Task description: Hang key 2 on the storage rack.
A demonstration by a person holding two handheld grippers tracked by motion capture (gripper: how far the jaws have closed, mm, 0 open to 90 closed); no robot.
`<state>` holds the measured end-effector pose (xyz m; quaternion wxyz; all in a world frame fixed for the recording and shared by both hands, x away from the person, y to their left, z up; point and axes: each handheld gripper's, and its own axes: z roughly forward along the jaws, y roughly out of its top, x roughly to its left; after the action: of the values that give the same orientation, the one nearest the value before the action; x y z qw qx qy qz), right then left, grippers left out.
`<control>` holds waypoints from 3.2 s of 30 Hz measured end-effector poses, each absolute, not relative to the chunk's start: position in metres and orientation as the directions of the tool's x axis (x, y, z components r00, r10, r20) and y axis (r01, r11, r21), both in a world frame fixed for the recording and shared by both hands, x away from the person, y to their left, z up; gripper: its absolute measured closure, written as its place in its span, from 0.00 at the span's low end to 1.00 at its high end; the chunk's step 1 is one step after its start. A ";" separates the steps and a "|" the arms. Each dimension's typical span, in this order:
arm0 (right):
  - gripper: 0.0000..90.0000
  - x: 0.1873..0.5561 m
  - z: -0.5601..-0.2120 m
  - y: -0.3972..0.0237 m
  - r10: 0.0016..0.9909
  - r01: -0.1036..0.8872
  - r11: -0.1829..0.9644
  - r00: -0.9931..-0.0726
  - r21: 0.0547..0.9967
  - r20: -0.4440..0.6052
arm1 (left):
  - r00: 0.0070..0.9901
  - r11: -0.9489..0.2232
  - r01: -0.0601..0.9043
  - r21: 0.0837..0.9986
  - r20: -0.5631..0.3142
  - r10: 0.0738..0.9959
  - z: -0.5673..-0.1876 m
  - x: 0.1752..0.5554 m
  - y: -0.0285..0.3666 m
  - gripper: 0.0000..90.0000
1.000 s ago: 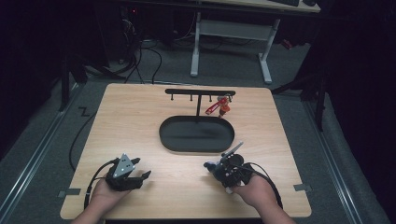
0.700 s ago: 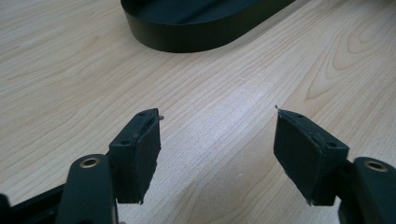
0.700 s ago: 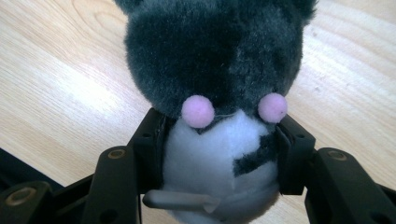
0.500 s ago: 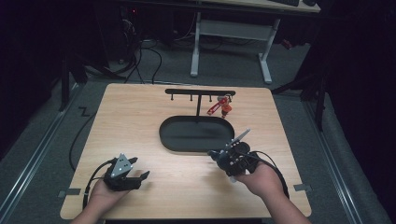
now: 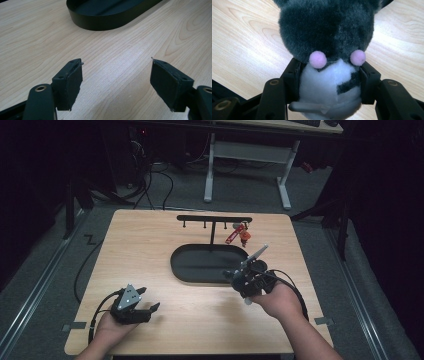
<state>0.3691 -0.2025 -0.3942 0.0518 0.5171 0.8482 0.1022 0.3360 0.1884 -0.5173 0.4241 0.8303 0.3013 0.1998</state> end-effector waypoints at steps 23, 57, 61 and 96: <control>0.53 0.412 -0.348 -0.196 0.893 0.887 0.429 -0.445 0.172 0.069 | 0.742 -0.460 0.327 0.825 0.078 0.666 -0.517 0.338 0.189 0.29; 0.53 0.464 -0.304 -0.184 0.905 0.897 0.412 -0.423 0.163 0.038 | 0.750 -0.476 0.324 0.817 0.085 0.656 -0.518 0.337 0.189 0.30; 0.53 0.467 -0.301 -0.182 0.904 0.894 0.415 -0.426 0.170 0.035 | 0.751 -0.481 0.322 0.815 0.089 0.654 -0.518 0.338 0.189 0.30; 0.52 0.481 -0.353 -0.182 0.919 0.913 0.391 -0.394 0.118 0.008 | 0.759 -0.497 0.322 0.806 0.095 0.644 -0.519 0.336 0.188 0.30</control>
<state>0.4808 -0.1824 -0.3533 0.0295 0.5495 0.8334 0.0516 0.3362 0.1878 -0.5189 0.4114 0.8427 0.2865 0.1961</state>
